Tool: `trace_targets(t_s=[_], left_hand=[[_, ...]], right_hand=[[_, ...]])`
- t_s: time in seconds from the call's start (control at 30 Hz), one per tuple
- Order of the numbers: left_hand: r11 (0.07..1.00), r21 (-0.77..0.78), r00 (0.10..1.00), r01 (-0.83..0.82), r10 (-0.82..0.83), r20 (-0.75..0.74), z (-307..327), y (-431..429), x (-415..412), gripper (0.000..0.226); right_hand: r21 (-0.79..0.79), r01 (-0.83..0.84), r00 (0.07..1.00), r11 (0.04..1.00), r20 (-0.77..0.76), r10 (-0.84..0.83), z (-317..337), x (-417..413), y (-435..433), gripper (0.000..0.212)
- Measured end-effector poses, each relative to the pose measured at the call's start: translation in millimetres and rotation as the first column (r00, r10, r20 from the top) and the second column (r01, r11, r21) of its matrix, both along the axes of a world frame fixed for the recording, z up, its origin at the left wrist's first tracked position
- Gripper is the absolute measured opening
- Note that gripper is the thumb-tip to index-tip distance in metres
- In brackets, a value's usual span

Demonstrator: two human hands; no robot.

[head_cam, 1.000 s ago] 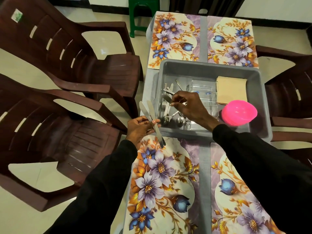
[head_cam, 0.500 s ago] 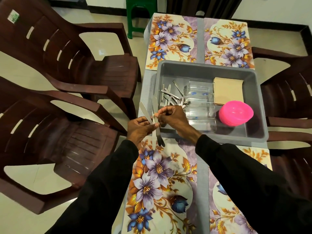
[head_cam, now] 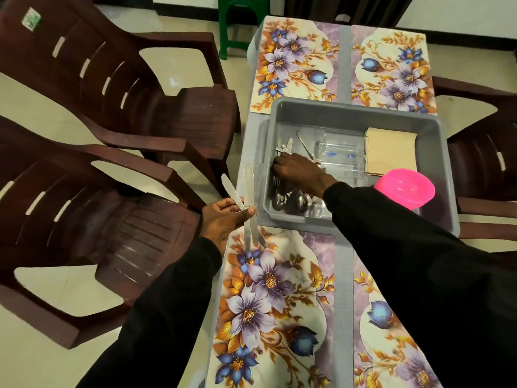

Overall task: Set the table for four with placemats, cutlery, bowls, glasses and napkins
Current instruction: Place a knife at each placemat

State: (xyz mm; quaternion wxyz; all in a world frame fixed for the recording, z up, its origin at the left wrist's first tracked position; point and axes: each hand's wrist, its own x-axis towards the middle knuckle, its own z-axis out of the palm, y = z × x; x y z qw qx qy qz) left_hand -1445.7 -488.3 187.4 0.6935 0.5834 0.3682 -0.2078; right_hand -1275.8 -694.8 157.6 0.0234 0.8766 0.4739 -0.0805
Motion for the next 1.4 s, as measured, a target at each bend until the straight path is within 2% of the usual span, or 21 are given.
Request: trace_targets(t_s=[0.1,0.2,0.27,0.33,0.47,0.63,0.73,0.83,0.9,0.97,1.17,1.27,1.4], left_hand=[[1.000,-0.014,1.000,0.017,-0.017,-0.011,3,5,2,0.042],[0.999,-0.025,0.999,-0.039,0.040,0.023,6,2,0,0.044],[0.995,-0.010,0.992,-0.104,0.104,0.074,7,-3,-3,0.041],[0.993,-0.001,0.988,-0.120,0.120,0.096,10,-6,-5,0.039],[0.991,-0.018,0.985,-0.136,0.137,0.107,16,-8,-5,0.039],[0.987,-0.025,0.980,-0.161,0.163,0.111,18,-11,-4,0.031],[0.985,-0.034,0.978,-0.170,0.173,0.115,18,-13,-5,0.035],[0.983,-0.032,0.977,-0.180,0.182,0.110,18,-13,-5,0.033],[0.984,-0.027,0.978,-0.174,0.176,0.114,20,-14,-5,0.039],[0.984,-0.038,0.978,-0.172,0.175,0.117,21,-14,-4,0.046],[0.983,-0.054,0.975,-0.175,0.180,0.131,25,-14,-6,0.047],[0.984,-0.040,0.976,-0.172,0.176,0.130,28,-16,-9,0.046],[0.983,-0.050,0.974,-0.176,0.181,0.136,30,-21,-13,0.046]], right_hand=[[0.007,0.017,1.000,1.000,0.014,-0.017,-4,3,3,0.055],[0.137,0.096,0.995,0.986,0.026,-0.101,-3,3,1,0.030],[0.150,0.113,0.993,0.982,0.027,-0.119,-2,5,0,0.020],[0.103,0.080,0.996,0.991,0.019,-0.083,-2,9,-1,0.017],[-0.040,-0.032,0.998,0.999,0.049,0.034,5,16,-4,0.026],[-0.214,-0.155,0.977,0.964,0.112,0.182,15,20,-5,0.012],[-0.285,-0.229,0.951,0.931,0.138,0.276,21,23,-7,0.006],[-0.295,-0.234,0.937,0.926,0.186,0.296,22,23,-12,0.019],[-0.251,-0.226,0.938,0.941,0.205,0.280,19,19,-17,0.036],[-0.164,-0.224,0.949,0.961,0.187,0.253,12,14,-26,0.042],[0.126,-0.127,0.989,0.984,0.090,0.116,14,-3,-41,0.022],[0.232,-0.016,0.998,0.973,0.057,0.003,18,-13,-39,0.018],[0.437,0.243,0.969,0.866,-0.070,-0.237,25,-31,-34,0.014]])
